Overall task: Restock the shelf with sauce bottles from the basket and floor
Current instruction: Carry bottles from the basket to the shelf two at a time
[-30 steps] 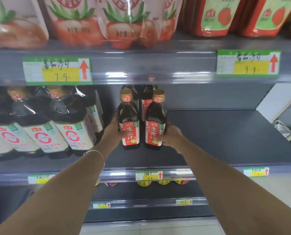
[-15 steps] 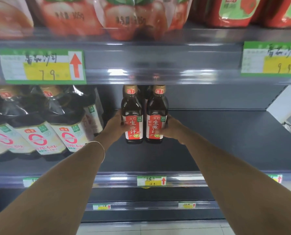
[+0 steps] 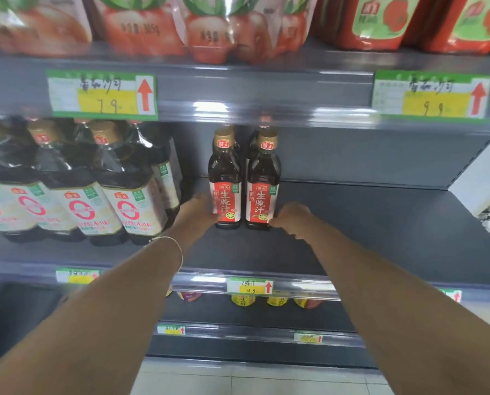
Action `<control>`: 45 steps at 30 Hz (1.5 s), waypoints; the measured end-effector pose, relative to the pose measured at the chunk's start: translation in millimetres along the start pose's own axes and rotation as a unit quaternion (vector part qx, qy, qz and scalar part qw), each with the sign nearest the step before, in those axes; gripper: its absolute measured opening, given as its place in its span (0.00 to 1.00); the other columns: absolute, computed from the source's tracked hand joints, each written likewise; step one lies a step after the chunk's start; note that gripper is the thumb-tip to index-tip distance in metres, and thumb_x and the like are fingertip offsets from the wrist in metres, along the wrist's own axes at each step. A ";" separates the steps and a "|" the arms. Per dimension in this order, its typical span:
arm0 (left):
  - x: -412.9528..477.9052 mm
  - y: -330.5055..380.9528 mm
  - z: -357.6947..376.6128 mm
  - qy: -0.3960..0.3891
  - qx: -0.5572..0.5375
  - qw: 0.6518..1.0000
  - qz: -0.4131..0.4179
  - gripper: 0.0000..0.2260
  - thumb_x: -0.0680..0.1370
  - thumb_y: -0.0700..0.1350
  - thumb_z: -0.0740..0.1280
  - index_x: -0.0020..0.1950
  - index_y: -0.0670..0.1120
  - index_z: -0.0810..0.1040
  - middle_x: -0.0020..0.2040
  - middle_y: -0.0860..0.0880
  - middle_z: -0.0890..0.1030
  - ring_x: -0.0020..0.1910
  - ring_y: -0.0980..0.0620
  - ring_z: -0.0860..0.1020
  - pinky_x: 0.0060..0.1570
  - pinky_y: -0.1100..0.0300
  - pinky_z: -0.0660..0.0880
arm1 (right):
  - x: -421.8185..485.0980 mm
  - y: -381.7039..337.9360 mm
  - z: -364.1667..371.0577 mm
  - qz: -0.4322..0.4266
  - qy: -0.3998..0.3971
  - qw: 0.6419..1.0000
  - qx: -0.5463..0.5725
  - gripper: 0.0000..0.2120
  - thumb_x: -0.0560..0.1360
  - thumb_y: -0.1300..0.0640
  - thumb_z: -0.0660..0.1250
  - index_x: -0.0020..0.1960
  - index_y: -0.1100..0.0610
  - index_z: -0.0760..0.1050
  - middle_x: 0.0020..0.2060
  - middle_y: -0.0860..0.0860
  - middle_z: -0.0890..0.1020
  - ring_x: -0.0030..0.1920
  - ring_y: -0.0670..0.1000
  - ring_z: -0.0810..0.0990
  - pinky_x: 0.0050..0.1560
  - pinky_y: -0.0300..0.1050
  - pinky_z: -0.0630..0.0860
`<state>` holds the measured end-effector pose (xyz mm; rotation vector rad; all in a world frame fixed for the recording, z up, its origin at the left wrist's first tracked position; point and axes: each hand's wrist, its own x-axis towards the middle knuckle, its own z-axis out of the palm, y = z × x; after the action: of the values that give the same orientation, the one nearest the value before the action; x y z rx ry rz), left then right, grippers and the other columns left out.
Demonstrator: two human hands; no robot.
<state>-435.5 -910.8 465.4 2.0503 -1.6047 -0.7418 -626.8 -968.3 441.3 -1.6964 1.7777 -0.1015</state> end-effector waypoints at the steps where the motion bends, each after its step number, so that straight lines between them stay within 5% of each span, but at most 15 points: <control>1: -6.5 -0.7 -2.1 0.003 0.058 0.998 0.007 0.15 0.78 0.44 0.64 0.60 0.35 0.74 0.57 0.37 0.78 0.58 0.39 0.76 0.56 0.49 0.72 | -5.8 -2.8 -0.5 -0.019 0.000 0.999 -0.038 0.20 0.75 0.52 0.67 0.61 0.64 0.73 0.39 0.54 0.77 0.42 0.54 0.77 0.37 0.42 0.74; 5: -34.0 -16.3 -9.2 -0.010 0.263 0.964 0.048 0.11 0.80 0.40 0.60 0.59 0.39 0.74 0.57 0.40 0.79 0.57 0.39 0.77 0.55 0.46 0.75 | -35.3 -20.4 9.7 -0.127 -0.007 0.986 -0.105 0.18 0.77 0.54 0.64 0.65 0.60 0.73 0.61 0.58 0.77 0.60 0.58 0.76 0.60 0.47 0.73; 8: -58.2 -40.3 -18.2 -0.021 0.325 0.944 0.044 0.11 0.80 0.40 0.59 0.59 0.38 0.74 0.57 0.40 0.78 0.57 0.38 0.77 0.55 0.44 0.76 | -56.8 -41.1 30.5 -0.195 -0.020 0.971 -0.135 0.14 0.76 0.56 0.64 0.59 0.61 0.75 0.56 0.58 0.78 0.56 0.58 0.77 0.56 0.50 0.75; 13: -128.9 -105.8 -56.6 0.016 0.233 0.972 -0.034 0.12 0.78 0.43 0.59 0.59 0.42 0.75 0.58 0.42 0.78 0.58 0.41 0.76 0.54 0.52 0.73 | -98.3 -95.8 85.1 -0.277 -0.040 0.938 -0.207 0.15 0.75 0.53 0.65 0.60 0.55 0.75 0.58 0.56 0.78 0.58 0.58 0.77 0.56 0.48 0.74; 20: -293.5 -239.0 -108.2 0.043 0.172 0.965 -0.194 0.12 0.77 0.46 0.60 0.58 0.50 0.75 0.60 0.46 0.77 0.58 0.42 0.76 0.57 0.53 0.73 | -210.9 -180.2 215.1 -0.380 -0.099 0.875 -0.283 0.12 0.76 0.54 0.65 0.57 0.58 0.76 0.54 0.57 0.80 0.55 0.59 0.78 0.54 0.48 0.75; 23: -383.7 -293.7 -125.4 0.062 0.176 0.948 -0.257 0.11 0.77 0.48 0.59 0.58 0.51 0.75 0.60 0.45 0.76 0.57 0.42 0.76 0.51 0.56 0.70 | -274.2 -210.3 281.6 -0.420 -0.144 0.852 -0.277 0.14 0.76 0.54 0.65 0.60 0.57 0.74 0.56 0.56 0.78 0.56 0.57 0.78 0.57 0.48 0.75; 27: -491.0 -352.4 -148.8 0.095 0.207 0.908 -0.353 0.14 0.80 0.48 0.55 0.64 0.49 0.70 0.62 0.43 0.76 0.59 0.40 0.76 0.57 0.51 0.72 | -357.6 -251.2 363.4 -0.480 -0.185 0.805 -0.294 0.15 0.77 0.53 0.63 0.63 0.54 0.72 0.60 0.54 0.78 0.61 0.56 0.75 0.60 0.48 0.73; 31: -572.0 -401.5 -167.4 0.098 0.175 0.880 -0.430 0.14 0.79 0.51 0.56 0.63 0.52 0.73 0.60 0.46 0.77 0.58 0.43 0.77 0.47 0.56 0.68 | -420.7 -282.4 433.5 -0.515 -0.218 0.767 -0.314 0.16 0.76 0.51 0.64 0.64 0.50 0.73 0.60 0.53 0.78 0.59 0.56 0.77 0.61 0.51 0.74; 42: -680.9 -527.0 -181.2 0.122 0.098 0.829 -0.536 0.11 0.78 0.51 0.60 0.58 0.51 0.75 0.59 0.46 0.78 0.56 0.43 0.77 0.49 0.56 0.70 | -497.8 -367.6 597.3 -0.586 -0.302 0.647 -0.383 0.15 0.77 0.55 0.63 0.63 0.56 0.74 0.59 0.55 0.79 0.59 0.56 0.76 0.55 0.45 0.71; 45: -701.4 -559.0 -174.6 0.120 0.064 0.821 -0.555 0.10 0.78 0.51 0.60 0.58 0.52 0.75 0.60 0.48 0.77 0.58 0.44 0.76 0.51 0.56 0.71 | -513.4 -379.0 636.5 -0.586 -0.322 0.630 -0.394 0.16 0.76 0.55 0.65 0.63 0.55 0.74 0.59 0.55 0.78 0.59 0.56 0.76 0.59 0.46 0.73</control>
<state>-39.7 -95.3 350.1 2.9659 -0.1707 -0.6493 -14.1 -314.8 342.3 -2.7380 -0.1260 0.7381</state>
